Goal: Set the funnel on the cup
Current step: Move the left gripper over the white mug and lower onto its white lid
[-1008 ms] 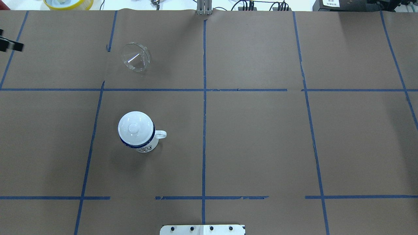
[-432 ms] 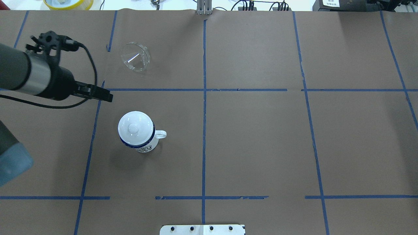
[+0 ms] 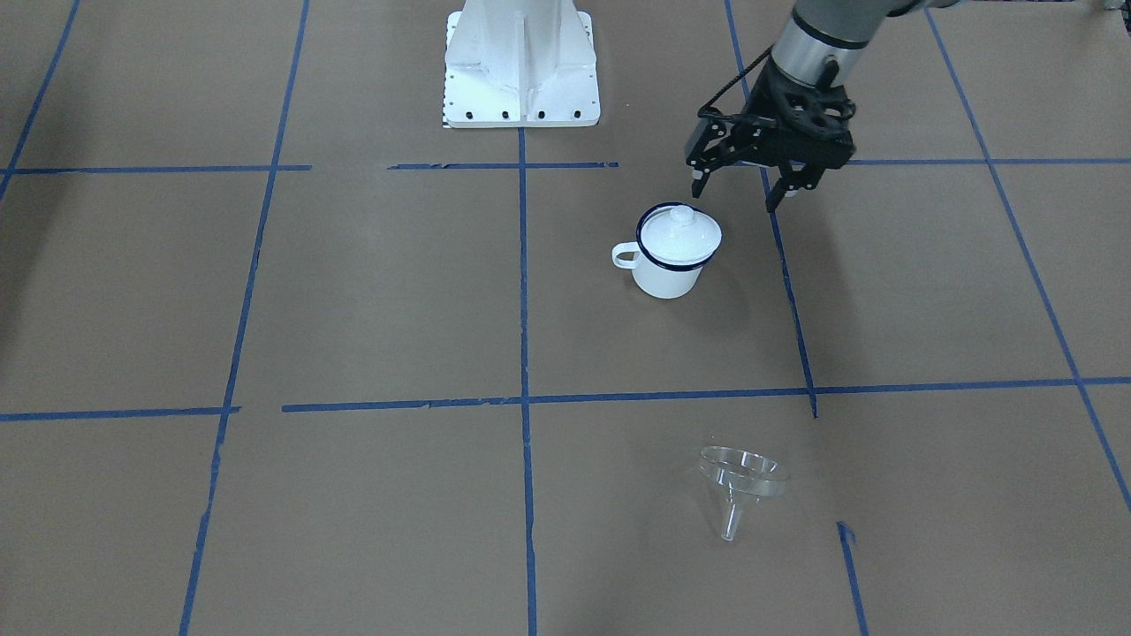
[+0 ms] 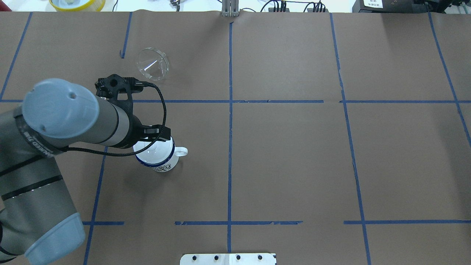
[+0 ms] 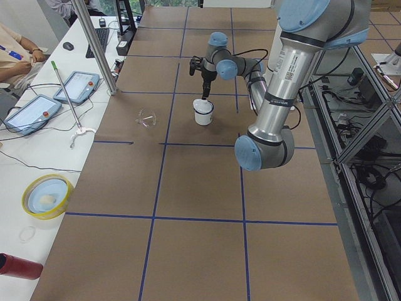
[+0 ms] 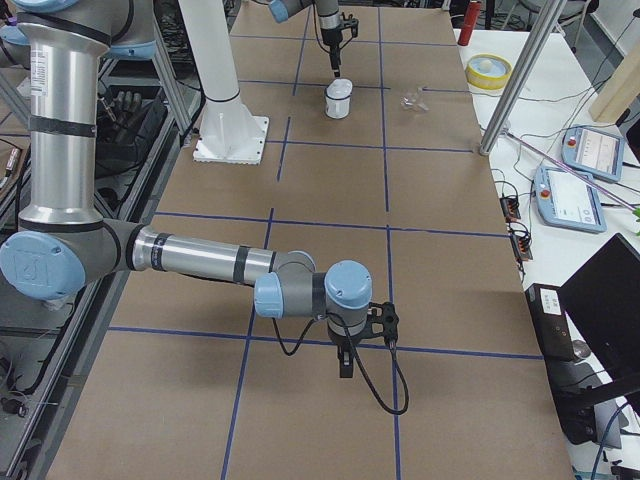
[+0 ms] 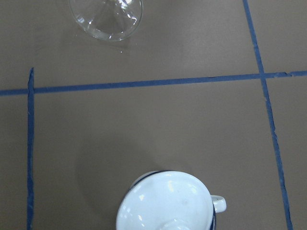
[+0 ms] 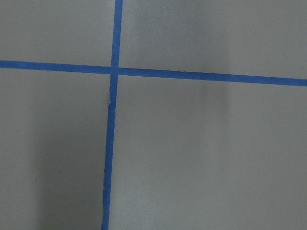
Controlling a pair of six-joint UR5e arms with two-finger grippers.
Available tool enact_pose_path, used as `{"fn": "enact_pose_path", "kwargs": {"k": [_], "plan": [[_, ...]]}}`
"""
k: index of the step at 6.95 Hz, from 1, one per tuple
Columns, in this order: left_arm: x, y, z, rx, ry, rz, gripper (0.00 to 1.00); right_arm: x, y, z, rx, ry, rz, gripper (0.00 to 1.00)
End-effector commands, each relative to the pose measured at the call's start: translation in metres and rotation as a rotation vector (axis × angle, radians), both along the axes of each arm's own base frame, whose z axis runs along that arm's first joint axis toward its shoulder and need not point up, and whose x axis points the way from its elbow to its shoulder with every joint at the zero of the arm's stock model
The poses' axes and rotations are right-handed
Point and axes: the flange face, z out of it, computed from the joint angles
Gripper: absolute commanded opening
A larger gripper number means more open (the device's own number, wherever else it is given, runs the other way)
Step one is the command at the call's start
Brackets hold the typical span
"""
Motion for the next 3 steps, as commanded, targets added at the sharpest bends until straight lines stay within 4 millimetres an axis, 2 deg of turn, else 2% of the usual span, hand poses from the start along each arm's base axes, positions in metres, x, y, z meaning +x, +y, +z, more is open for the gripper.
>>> {"fn": "enact_pose_path", "kwargs": {"k": [1, 2, 3], "plan": [[0.0174, 0.0077, 0.0078, -0.02, -0.029, -0.025, 1.0, 0.0, 0.0, 0.0, 0.0, 0.0, 0.0, 1.0], [0.0222, 0.0096, 0.0115, -0.029, -0.036, -0.024, 1.0, 0.0, 0.0, 0.0, 0.0, 0.0, 0.0, 1.0], [0.025, 0.0091, 0.0135, -0.032, -0.041, -0.022, 0.94, 0.0, 0.0, 0.0, 0.0, 0.0, 0.0, 1.0]]}}
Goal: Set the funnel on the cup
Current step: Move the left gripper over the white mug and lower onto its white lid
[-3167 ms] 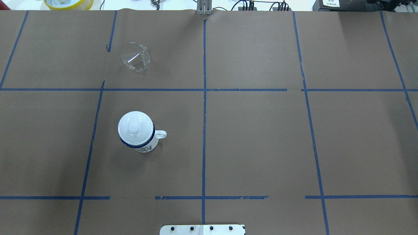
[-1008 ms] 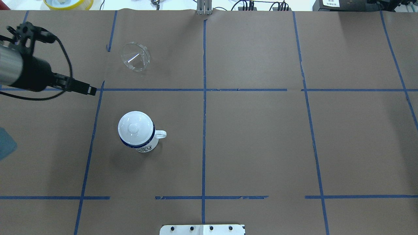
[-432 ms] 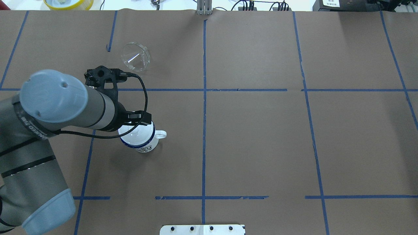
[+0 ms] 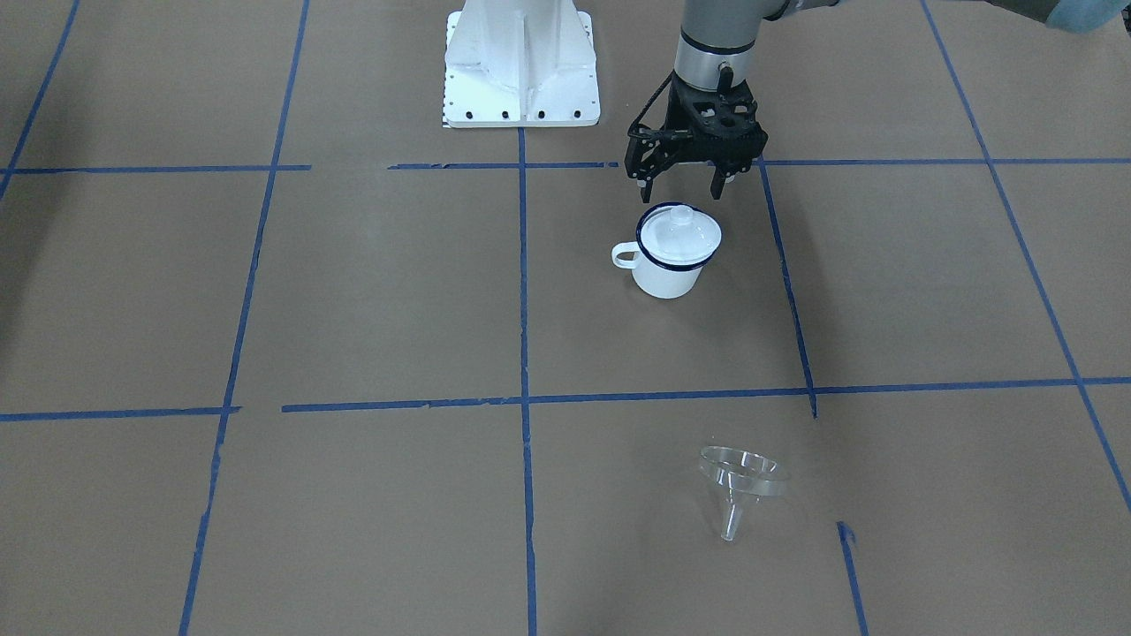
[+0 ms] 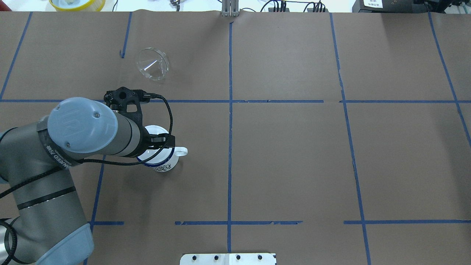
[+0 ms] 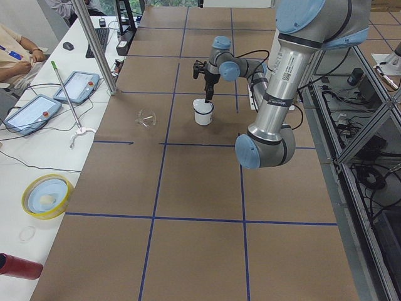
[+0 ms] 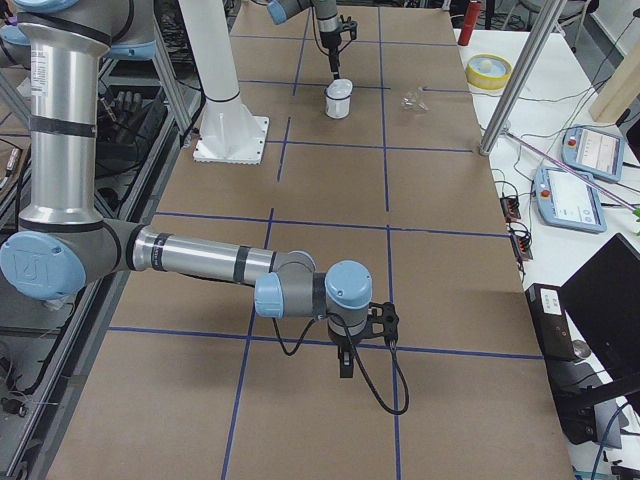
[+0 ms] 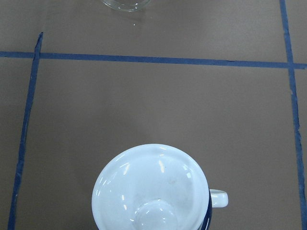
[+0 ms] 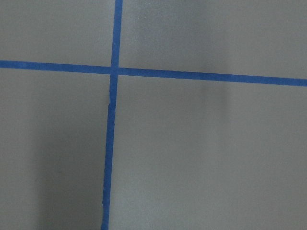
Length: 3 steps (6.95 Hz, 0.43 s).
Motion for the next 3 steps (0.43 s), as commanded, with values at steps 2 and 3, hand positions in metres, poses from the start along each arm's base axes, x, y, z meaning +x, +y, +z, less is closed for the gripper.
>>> {"fn": "enact_pose_path", "kwargs": {"k": [2, 3], "plan": [[0.0122, -0.0031, 0.0111, -0.017, -0.025, 0.004, 0.86, 0.0, 0.0, 0.0, 0.0, 0.0, 0.0, 1.0], [0.0115, -0.0028, 0.0083, -0.008, -0.022, 0.01, 0.86, 0.0, 0.0, 0.0, 0.0, 0.0, 0.0, 1.0]]}}
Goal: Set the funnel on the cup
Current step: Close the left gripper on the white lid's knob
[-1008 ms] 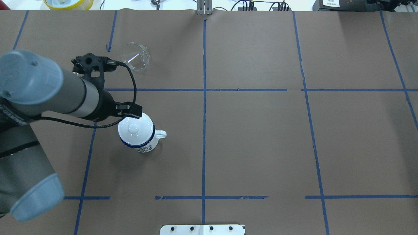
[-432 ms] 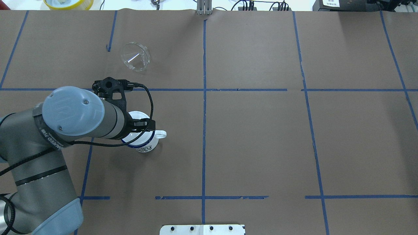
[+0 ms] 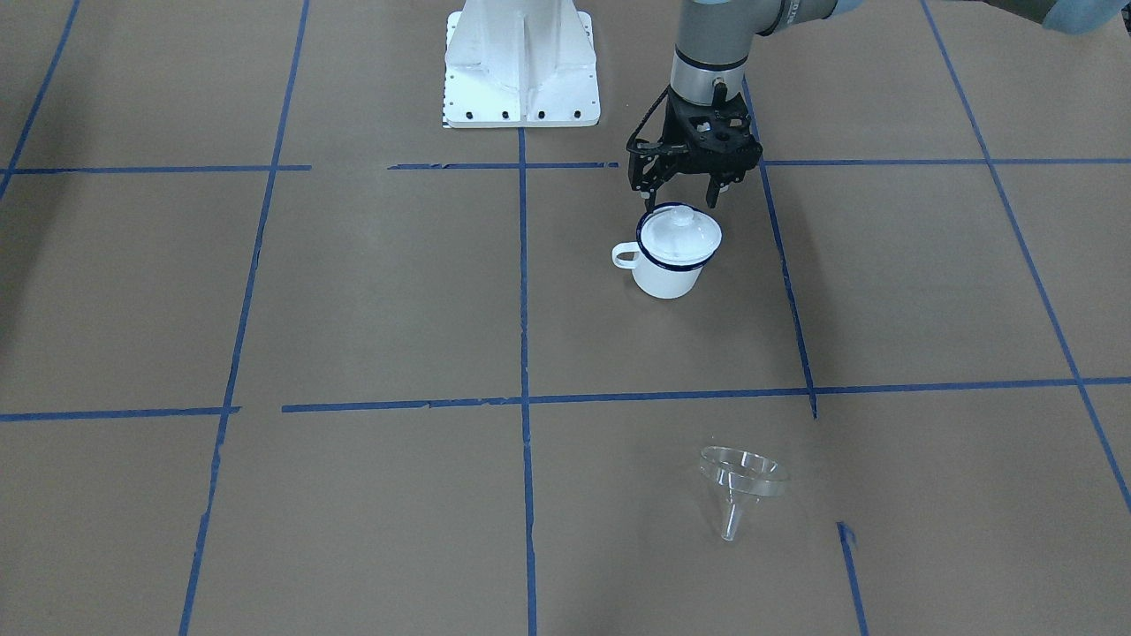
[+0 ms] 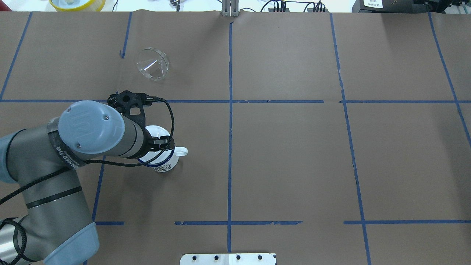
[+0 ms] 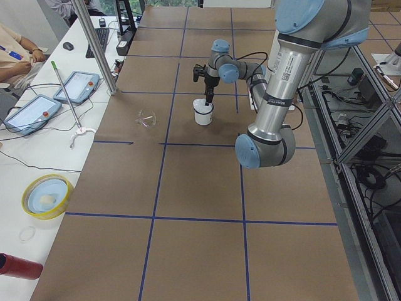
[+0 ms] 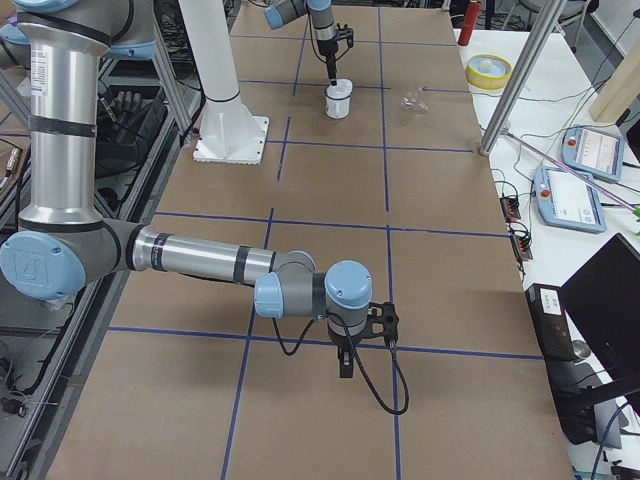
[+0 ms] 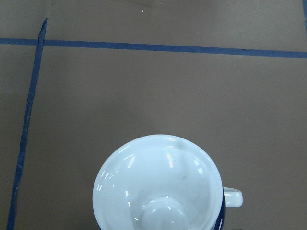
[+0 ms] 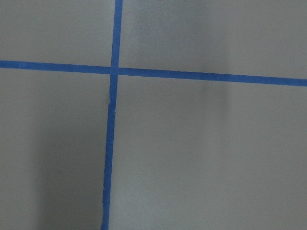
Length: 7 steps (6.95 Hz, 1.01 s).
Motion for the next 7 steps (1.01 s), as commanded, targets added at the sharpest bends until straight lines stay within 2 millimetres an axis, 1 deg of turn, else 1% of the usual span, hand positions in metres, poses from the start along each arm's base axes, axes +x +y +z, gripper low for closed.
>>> {"fn": "enact_pose_path", "kwargs": {"k": [1, 3, 7], "plan": [[0.0002, 0.0002, -0.0021, 0.01, 0.003, 0.008, 0.85, 0.0, 0.0, 0.0, 0.0, 0.0, 0.0, 1.0], [0.0009, -0.0002, -0.0006, 0.008, 0.002, 0.007, 0.79, 0.0, 0.0, 0.0, 0.0, 0.0, 0.0, 1.0], [0.0, -0.0005, -0.0022, 0.022, 0.007, 0.017, 0.76, 0.0, 0.0, 0.0, 0.0, 0.0, 0.0, 1.0]]}}
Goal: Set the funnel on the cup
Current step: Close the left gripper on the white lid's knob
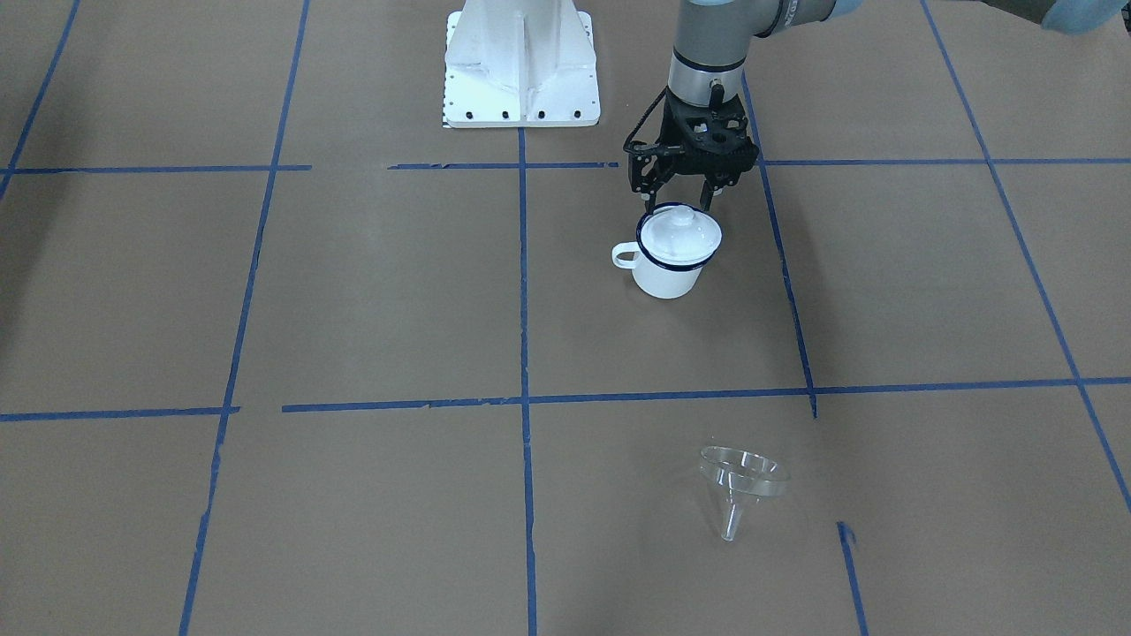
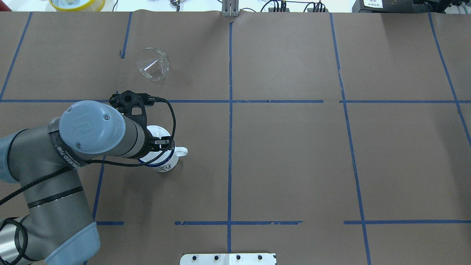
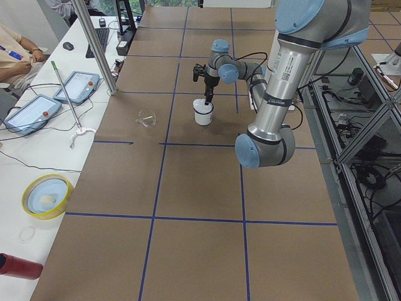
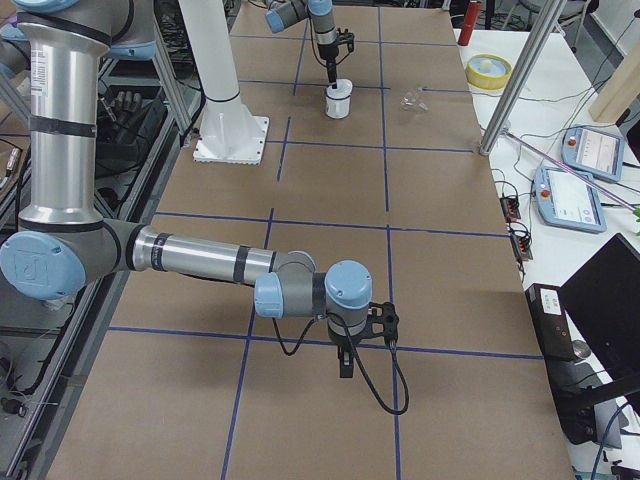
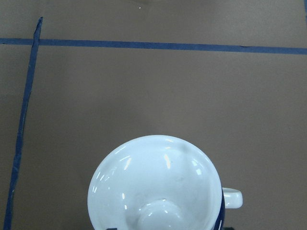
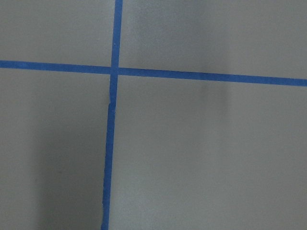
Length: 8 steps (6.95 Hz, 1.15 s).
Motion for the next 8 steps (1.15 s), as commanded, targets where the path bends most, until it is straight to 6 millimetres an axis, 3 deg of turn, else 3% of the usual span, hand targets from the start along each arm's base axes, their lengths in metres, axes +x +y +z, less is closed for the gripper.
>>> {"fn": "enact_pose_path", "kwargs": {"k": [1, 4, 7, 8], "plan": [[-0.0007, -0.0005, 0.0026, 0.008, -0.007, 0.008, 0.76, 0.0, 0.0, 0.0, 0.0, 0.0, 0.0, 1.0], [-0.0004, -0.0007, 0.0041, 0.009, -0.01, 0.011, 0.75, 0.0, 0.0, 0.0, 0.0, 0.0, 0.0, 1.0], [-0.0001, -0.0009, 0.0055, 0.008, -0.013, 0.012, 0.58, 0.0, 0.0, 0.0, 0.0, 0.0, 0.0, 1.0], [0.0, -0.0011, 0.0047, 0.009, -0.012, 0.01, 0.58, 0.0, 0.0, 0.0, 0.0, 0.0, 0.0, 1.0]]}}
